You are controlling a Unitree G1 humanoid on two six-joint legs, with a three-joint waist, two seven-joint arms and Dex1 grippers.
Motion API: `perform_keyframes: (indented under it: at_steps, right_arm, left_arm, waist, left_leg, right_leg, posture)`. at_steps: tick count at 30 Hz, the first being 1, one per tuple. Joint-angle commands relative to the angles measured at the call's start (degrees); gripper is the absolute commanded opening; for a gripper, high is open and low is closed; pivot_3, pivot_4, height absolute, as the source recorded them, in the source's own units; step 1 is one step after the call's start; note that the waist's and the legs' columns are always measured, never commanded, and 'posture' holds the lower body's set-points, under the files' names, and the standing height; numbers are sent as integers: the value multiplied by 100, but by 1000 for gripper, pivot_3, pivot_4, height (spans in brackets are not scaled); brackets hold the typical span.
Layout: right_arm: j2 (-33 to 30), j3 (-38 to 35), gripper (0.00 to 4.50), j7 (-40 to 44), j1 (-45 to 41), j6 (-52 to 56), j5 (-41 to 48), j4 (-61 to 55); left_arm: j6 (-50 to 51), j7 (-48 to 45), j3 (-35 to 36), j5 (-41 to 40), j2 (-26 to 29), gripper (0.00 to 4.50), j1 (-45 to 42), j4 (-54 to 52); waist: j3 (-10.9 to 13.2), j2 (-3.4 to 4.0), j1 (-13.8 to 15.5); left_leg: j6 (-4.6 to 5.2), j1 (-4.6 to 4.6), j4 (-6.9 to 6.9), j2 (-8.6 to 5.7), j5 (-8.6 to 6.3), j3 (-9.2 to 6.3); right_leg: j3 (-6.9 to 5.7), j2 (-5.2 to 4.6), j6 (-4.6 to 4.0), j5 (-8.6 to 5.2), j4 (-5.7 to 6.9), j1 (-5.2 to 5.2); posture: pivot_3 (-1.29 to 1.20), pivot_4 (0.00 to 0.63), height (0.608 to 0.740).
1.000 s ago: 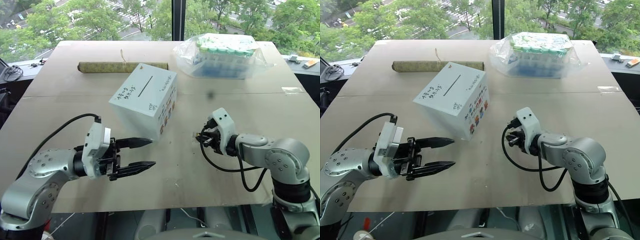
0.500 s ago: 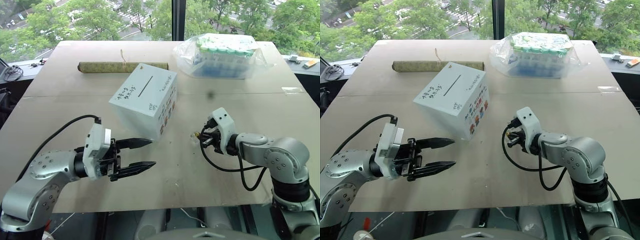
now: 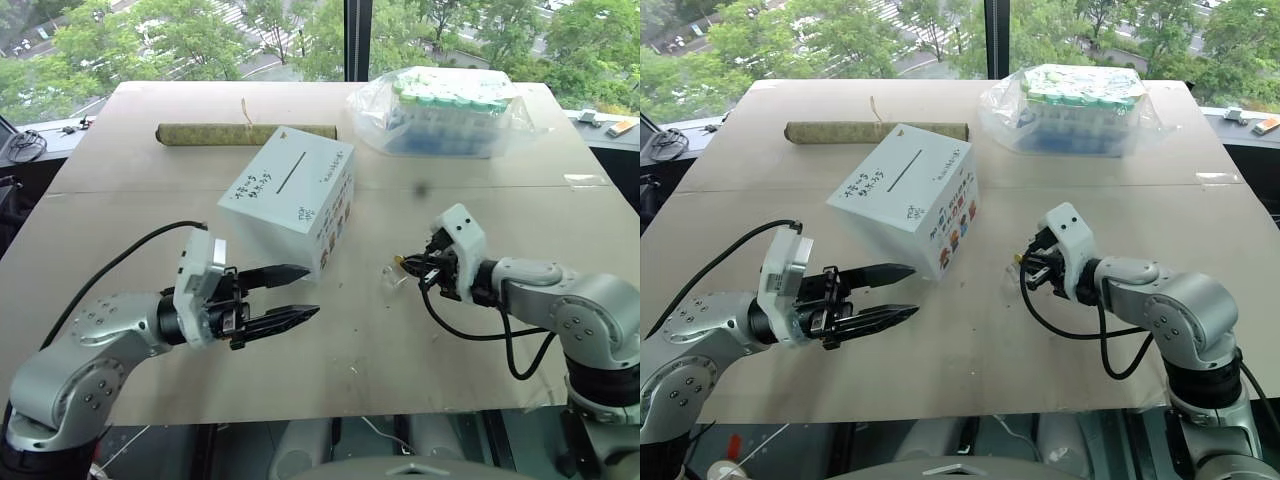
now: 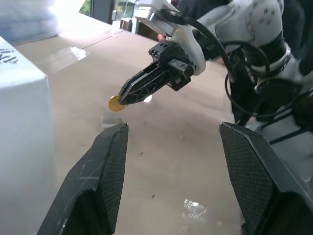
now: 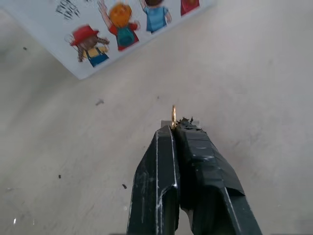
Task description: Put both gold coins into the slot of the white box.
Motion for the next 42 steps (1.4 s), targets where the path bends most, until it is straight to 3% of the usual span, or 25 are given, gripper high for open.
perform_keyframes:
  at_steps: [1,2,5,7,18,24,42]
  right_arm:
    - [-144,-405,100,769,32,-722,513,-646]
    - [-214,-539,100,971,8,-814,742,-753]
    - [-412,-825,0,1328,-166,-979,1321,-890]
    - [-559,-948,0,1432,-289,-1056,1694,-939]
    - [-1282,-1113,0,1188,-27,-1557,2727,-1452]
    - [-1598,-1159,0,964,419,-2009,3023,-1777]
    - [-1929,-644,0,583,207,-2476,3156,-1589]
  left_arm:
    - [316,295,21,-577,12,3006,-310,12]
    - [411,356,-7,-723,3,3006,-433,62]
    - [573,432,-130,-964,-27,2296,-753,170]
    - [589,451,-252,-960,-73,1425,-949,196]
    - [897,332,-735,-1304,-344,1425,-2076,602]
    - [903,57,-902,-1146,-352,1425,-2226,730]
    - [1031,-356,-1219,-977,-412,1425,-2401,815]
  waist:
    - [2,2,3]
    - [2,1,1]
    - [1,1,-4]
    - [1,0,-1]
    - [-1,-4,6]
    - [-1,-4,9]
    - [0,-5,11]
  left_leg:
    - [0,-1,0,0,0,0]
    - [0,-2,0,0,0,-1]
    - [0,0,1,1,0,-1]
    - [0,1,4,0,0,0]
    - [0,-3,7,-1,0,-3]
    - [0,-3,8,-1,1,-3]
    - [0,-3,9,0,1,-5]
  right_leg:
    - [0,0,0,0,0,-1]
    - [-1,0,0,0,0,-1]
    - [-1,1,1,0,0,1]
    - [0,1,1,1,0,2]
    - [-5,-3,1,1,-2,3]
    - [-5,-2,1,1,-3,5]
    - [-7,-2,1,1,-5,7]
  posture:
    - [0,150,740]
    - [0,150,740]
    - [0,150,740]
    - [0,150,740]
    - [0,150,740]
    - [0,150,740]
    - [0,150,740]
